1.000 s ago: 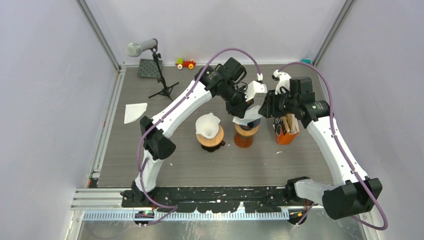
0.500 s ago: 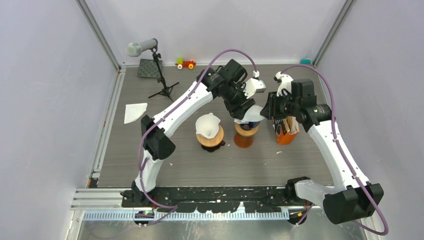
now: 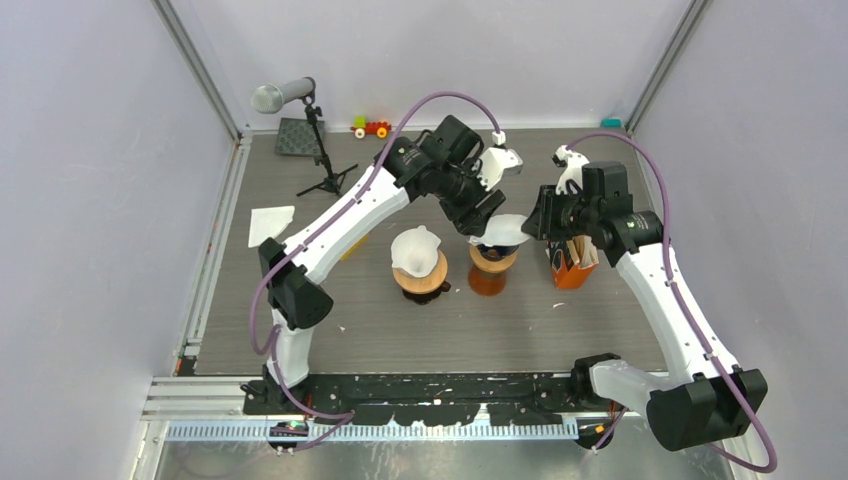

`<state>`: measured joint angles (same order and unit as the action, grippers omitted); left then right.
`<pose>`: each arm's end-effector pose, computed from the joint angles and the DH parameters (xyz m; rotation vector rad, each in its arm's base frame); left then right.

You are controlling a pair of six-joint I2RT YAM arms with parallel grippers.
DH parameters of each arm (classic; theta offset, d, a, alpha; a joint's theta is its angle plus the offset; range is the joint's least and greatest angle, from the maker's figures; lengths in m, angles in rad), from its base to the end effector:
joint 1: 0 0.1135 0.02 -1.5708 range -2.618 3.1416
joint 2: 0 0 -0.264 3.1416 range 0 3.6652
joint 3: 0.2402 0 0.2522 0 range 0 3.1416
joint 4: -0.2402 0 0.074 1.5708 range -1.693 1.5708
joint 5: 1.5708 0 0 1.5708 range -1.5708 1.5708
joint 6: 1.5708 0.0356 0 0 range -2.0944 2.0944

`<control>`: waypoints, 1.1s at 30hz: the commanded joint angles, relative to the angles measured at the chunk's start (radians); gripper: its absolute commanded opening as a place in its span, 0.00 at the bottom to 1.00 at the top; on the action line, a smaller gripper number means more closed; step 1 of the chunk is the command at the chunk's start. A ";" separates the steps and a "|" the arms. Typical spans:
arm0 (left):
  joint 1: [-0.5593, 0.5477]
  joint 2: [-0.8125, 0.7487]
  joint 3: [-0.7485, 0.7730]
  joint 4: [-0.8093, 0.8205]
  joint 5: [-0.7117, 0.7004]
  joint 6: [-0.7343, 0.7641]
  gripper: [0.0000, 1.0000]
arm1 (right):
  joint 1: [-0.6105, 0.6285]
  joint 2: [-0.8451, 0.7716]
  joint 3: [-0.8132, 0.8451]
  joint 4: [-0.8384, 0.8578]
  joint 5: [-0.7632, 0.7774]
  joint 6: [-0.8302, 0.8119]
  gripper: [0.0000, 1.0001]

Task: Place the coffee filter in the dripper
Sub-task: Place the coffee filter in the coffee dripper.

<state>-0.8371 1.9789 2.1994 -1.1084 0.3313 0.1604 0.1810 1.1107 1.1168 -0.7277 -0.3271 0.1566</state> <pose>0.2717 -0.3187 0.3844 1.3355 2.1392 -0.6940 0.2224 0.0523 0.3404 -0.1997 2.2981 0.5489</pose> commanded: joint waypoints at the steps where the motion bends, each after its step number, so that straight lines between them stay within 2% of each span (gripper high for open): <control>1: 0.003 -0.055 -0.021 0.034 -0.001 -0.019 0.57 | -0.004 -0.035 0.003 0.020 0.010 0.021 0.34; 6: 0.003 -0.051 -0.023 0.018 0.030 -0.018 0.48 | -0.003 -0.037 0.012 0.008 0.008 0.018 0.34; 11: 0.003 -0.038 -0.004 -0.001 0.050 0.021 0.27 | -0.003 -0.032 0.027 -0.001 0.013 0.012 0.35; 17: 0.003 0.001 0.067 -0.055 0.104 0.117 0.01 | -0.003 -0.023 0.066 -0.017 0.029 -0.013 0.44; 19: 0.003 0.019 0.090 -0.076 0.114 0.154 0.00 | -0.003 -0.022 0.084 -0.023 0.030 -0.027 0.50; 23: 0.002 0.040 0.123 -0.109 0.143 0.230 0.00 | -0.003 -0.012 0.119 -0.047 0.023 -0.050 0.55; 29: 0.003 0.095 0.213 -0.199 0.188 0.310 0.00 | -0.004 0.003 0.122 -0.055 0.014 -0.063 0.56; 33: 0.003 0.107 0.223 -0.219 0.199 0.331 0.00 | -0.003 0.013 0.111 -0.055 -0.012 -0.067 0.56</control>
<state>-0.8371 2.0834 2.3768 -1.2675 0.4847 0.4324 0.1810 1.1145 1.2068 -0.7887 -0.3107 0.1070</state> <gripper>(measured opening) 0.008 0.560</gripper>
